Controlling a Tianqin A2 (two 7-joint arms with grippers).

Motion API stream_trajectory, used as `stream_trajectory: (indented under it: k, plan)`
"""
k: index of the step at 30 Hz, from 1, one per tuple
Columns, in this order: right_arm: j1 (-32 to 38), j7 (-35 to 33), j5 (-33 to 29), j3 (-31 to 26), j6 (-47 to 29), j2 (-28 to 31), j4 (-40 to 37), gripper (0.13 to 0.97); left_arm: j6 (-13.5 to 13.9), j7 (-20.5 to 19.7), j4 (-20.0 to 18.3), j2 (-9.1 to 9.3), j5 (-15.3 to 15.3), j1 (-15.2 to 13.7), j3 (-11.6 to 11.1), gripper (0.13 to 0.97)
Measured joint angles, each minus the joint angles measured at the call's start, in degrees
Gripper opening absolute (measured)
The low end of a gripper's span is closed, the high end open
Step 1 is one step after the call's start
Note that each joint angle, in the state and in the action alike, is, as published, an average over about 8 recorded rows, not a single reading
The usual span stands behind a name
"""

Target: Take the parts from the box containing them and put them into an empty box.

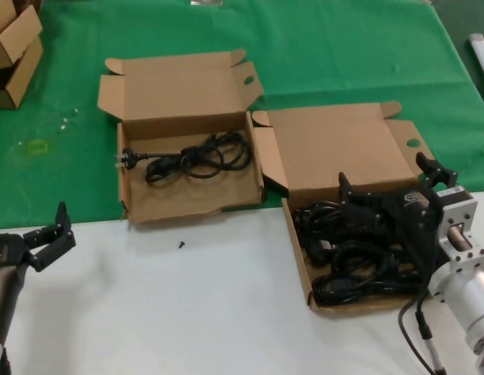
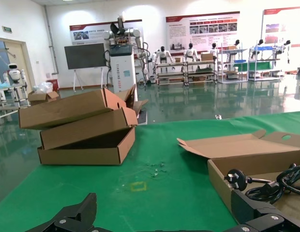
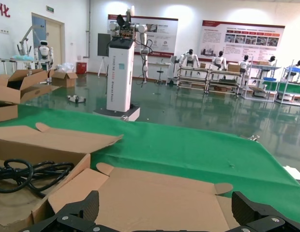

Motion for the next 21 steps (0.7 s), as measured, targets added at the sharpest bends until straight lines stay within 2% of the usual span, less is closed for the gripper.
stream_trajectory:
  k: [21]
  plan:
    - [0.0, 0.0, 0.0, 0.0, 0.0, 0.0, 0.0, 0.966, 0.0, 0.0, 0.0, 0.0, 0.0, 0.0, 0.0, 0.966]
